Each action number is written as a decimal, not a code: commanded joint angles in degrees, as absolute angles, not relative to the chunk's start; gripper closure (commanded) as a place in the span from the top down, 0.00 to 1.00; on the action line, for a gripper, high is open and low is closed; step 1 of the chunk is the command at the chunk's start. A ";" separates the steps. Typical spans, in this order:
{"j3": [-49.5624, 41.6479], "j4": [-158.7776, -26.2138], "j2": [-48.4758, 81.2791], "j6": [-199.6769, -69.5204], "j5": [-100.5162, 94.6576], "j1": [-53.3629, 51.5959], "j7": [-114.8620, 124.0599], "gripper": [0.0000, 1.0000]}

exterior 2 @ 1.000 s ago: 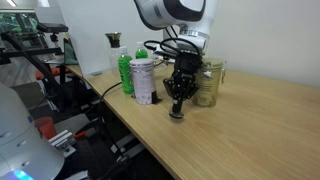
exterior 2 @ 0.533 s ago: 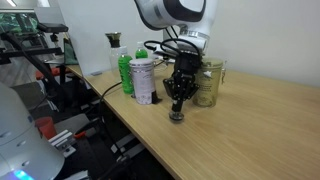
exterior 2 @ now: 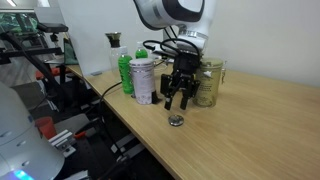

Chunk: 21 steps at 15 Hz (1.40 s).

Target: Remove the silver ring from the filter

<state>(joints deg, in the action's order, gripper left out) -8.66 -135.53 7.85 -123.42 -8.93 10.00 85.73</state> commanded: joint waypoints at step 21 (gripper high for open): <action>-2.37 -143.47 -16.83 -121.95 -9.67 6.95 83.85 1.00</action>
